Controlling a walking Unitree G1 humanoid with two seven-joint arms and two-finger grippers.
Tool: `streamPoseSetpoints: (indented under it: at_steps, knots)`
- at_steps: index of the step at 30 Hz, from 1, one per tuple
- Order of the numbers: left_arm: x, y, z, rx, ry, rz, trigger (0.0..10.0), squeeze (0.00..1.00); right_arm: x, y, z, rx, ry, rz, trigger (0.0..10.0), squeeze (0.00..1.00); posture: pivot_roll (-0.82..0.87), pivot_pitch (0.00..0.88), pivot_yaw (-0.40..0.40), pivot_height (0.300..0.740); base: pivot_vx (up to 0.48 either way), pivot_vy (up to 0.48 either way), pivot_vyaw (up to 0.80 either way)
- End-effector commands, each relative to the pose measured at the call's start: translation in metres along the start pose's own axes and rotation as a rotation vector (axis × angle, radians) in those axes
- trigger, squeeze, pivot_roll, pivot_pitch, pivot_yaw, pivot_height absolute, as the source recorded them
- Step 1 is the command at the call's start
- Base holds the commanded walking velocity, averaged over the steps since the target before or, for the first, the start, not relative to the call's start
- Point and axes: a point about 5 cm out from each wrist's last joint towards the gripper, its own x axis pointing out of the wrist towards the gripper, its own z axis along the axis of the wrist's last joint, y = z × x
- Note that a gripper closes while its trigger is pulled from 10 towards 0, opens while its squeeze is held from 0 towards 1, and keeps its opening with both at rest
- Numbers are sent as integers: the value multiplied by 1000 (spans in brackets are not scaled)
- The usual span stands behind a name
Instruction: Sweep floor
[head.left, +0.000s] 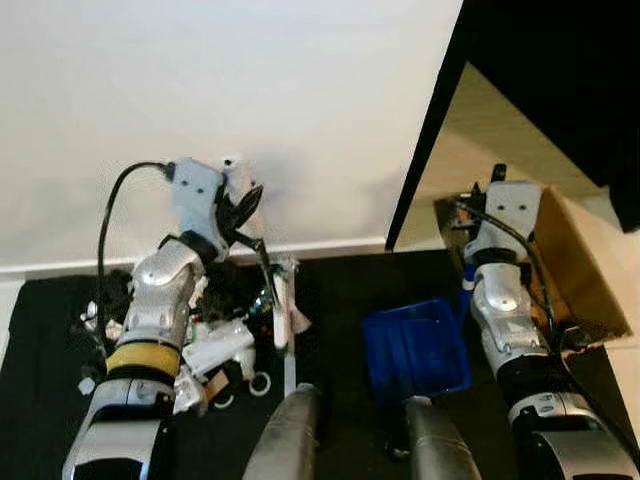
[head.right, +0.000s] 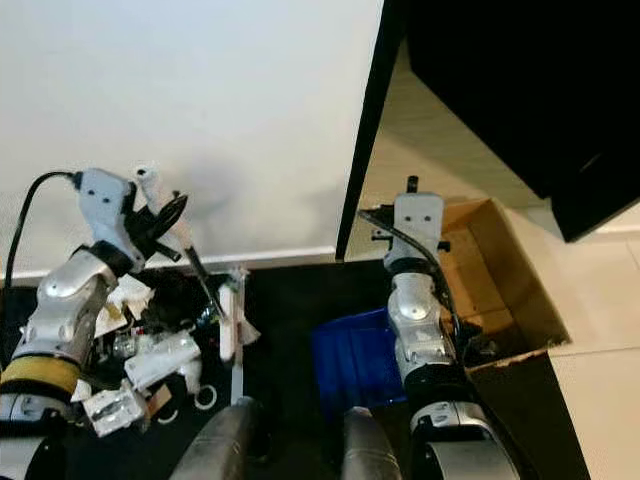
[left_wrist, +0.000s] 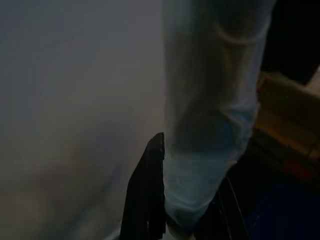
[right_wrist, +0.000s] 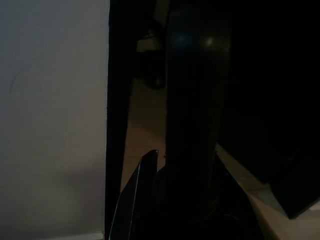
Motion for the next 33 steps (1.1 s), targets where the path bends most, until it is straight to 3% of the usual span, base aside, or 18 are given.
streamPoseSetpoints:
  at_steps: [1, 2, 6, 8, 10, 14, 17, 19, 22, 24, 25, 26, 28, 29, 30, 33]
  knots:
    - [-9, 24, 24, 111, -45, 16, 10000, 0, -4, -7, 0, -8, -10, -17, 10000, 0, 155, 423, 58, 740, 0, 0, 0]
    - [-9, 24, 24, 111, -45, 16, 10000, 0, -4, -7, 0, -8, -10, -17, 10000, 0, 155, 423, 58, 740, 0, 0, 0]
    - [-27, 59, 53, 233, -33, 6, 10000, 0, -5, -28, -4, -40, -2, -54, 10000, 0, 159, 424, 51, 740, 0, 0, 0]
    - [-27, 59, 53, 233, -33, 6, 10000, 0, -5, -28, -4, -40, -2, -54, 10000, 0, 159, 424, 51, 740, 0, 0, 0]
    - [-42, 82, 73, 274, -20, 42, 10000, 0, -5, -38, -8, -62, 12, -70, 10000, 0, 173, 421, 44, 740, 0, 0, 0]
    - [-52, 96, 85, 320, 5, 62, 10000, 0, -3, -39, -9, -67, 16, -71, 10000, 0, 177, 415, 40, 740, 0, 0, 0]
    - [-76, 118, 96, 430, 101, 76, 10000, 0, -1, -35, -7, -64, 15, -58, 10000, 0, 182, 411, 35, 740, 0, 0, 0]
    - [-92, 127, 89, 530, 211, 78, 10000, 0, -1, -33, -6, -61, 14, -50, 10000, 0, 182, 412, 31, 740, 0, 0, 0]
    - [-98, 130, 85, 564, 254, 74, 10000, 0, -1, -32, -5, -60, 14, -47, 10000, 0, 183, 418, 26, 740, 0, 0, 0]
    - [-119, 138, 60, 486, 320, 146, 10000, 0, -1, -32, -6, -59, 18, -38, 10000, 0, 176, 433, 17, 740, 0, 0, 0]
    - [-127, 137, 43, 402, 330, 188, 10000, 0, -1, -31, -6, -59, 19, -34, 10000, 0, 168, 442, 8, 740, 0, 0, 0]
    - [-127, 137, 43, 402, 330, 188, 10000, 0, -1, -31, -6, -59, 19, -34, 10000, 0, 168, 442, 8, 740, 0, 0, 0]
    - [-136, 130, 14, 261, 326, 241, 10000, 0, -1, -31, -5, -60, 20, -28, 10000, 0, 146, 456, 0, 740, 0, 0, 0]
    - [-136, 130, 14, 261, 326, 241, 10000, 0, -1, -31, -5, -60, 20, -28, 10000, 0, 146, 456, 0, 740, 0, 0, 0]
    - [-140, 119, -10, 153, 313, 289, 10000, 0, 0, -32, -3, -63, 13, -18, 10000, 0, 103, 475, -20, 740, 0, 0, 0]
    - [-145, 114, -25, 108, 309, 379, 10000, 0, 2, -35, 5, -64, -7, -9, 10000, 0, 41, 499, -56, 740, 0, 0, 0]
